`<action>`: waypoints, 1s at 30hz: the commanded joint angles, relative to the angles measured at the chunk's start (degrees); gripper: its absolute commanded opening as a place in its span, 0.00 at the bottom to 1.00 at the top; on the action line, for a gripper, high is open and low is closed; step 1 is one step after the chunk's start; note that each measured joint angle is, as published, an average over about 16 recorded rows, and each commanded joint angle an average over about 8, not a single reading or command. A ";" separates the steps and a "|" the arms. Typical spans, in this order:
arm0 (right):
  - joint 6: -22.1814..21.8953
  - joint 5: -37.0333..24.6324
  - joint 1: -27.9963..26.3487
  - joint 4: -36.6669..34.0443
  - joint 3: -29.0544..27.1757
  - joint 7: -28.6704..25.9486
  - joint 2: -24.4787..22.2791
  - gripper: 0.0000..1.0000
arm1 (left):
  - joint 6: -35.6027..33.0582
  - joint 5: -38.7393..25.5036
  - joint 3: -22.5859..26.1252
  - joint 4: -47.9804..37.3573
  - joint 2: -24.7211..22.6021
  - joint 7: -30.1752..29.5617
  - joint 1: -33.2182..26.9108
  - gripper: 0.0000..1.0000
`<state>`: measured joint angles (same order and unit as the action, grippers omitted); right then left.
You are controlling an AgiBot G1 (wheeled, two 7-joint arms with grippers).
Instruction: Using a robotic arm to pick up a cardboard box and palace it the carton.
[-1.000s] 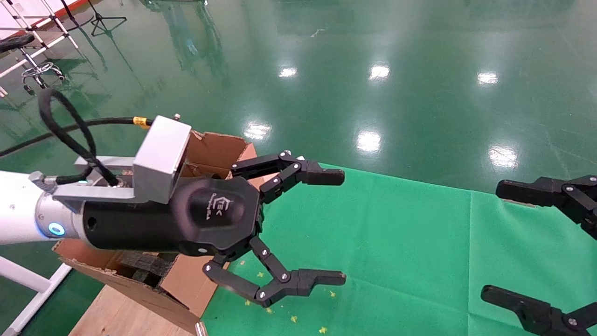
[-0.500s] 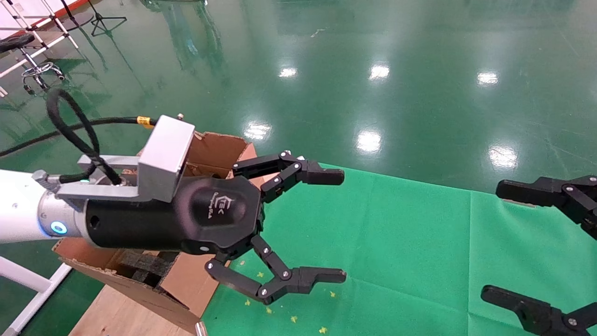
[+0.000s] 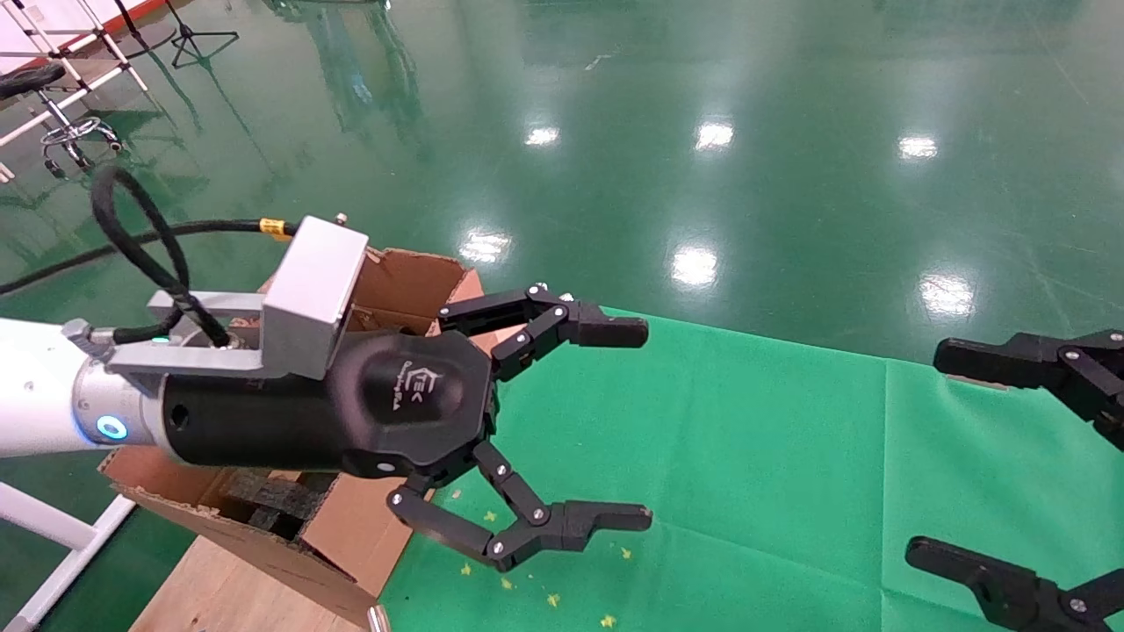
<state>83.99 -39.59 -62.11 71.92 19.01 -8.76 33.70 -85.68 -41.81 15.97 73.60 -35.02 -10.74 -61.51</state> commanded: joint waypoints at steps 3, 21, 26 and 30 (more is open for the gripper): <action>0.00 0.00 0.00 0.00 0.00 0.00 0.00 1.00 | 0.01 -0.02 0.02 -0.01 0.00 -0.02 -0.02 1.00; 0.00 0.00 0.00 0.00 0.00 0.00 0.00 1.00 | 0.02 -0.07 0.08 -0.06 0.00 -0.03 -0.07 1.00; 0.00 0.00 0.00 0.00 0.00 0.00 0.00 1.00 | 0.02 -0.07 0.09 -0.06 0.00 -0.03 -0.08 1.00; 0.00 0.00 0.00 0.00 0.00 0.00 0.00 1.00 | 0.02 -0.07 0.09 -0.06 0.00 -0.03 -0.08 1.00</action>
<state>83.99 -39.59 -62.11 71.92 19.01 -8.76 33.70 -85.66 -41.88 16.06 73.54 -35.02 -10.77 -61.58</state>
